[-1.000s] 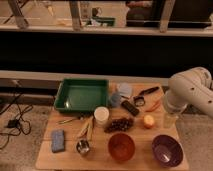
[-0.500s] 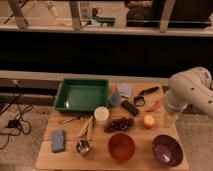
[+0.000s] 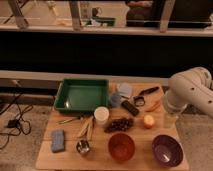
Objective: Wipe tray with sponge
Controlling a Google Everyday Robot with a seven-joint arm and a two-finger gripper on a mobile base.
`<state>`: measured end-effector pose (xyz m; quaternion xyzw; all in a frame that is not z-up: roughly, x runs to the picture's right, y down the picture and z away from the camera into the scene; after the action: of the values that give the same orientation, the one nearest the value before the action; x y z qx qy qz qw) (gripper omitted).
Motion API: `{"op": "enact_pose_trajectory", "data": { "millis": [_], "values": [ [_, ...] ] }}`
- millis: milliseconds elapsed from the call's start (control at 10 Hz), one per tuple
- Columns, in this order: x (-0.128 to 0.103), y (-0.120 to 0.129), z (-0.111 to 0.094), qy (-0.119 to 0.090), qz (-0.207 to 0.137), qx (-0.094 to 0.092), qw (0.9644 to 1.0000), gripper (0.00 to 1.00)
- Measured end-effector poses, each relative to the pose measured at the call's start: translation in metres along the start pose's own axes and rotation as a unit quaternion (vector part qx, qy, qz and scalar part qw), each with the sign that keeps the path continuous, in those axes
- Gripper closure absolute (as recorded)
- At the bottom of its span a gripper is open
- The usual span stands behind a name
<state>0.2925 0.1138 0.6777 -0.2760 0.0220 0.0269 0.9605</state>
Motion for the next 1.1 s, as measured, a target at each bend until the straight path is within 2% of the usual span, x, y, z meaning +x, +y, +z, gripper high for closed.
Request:
{"op": "enact_pose_trajectory", "data": {
  "millis": [200,1100],
  "values": [
    [-0.0010,0.0021,0.0006,-0.008,-0.007,0.001,0.9999,0.20],
    [-0.0026,0.0020,0.0012,-0.010,-0.007,0.000,0.9999,0.20]
  ]
}}
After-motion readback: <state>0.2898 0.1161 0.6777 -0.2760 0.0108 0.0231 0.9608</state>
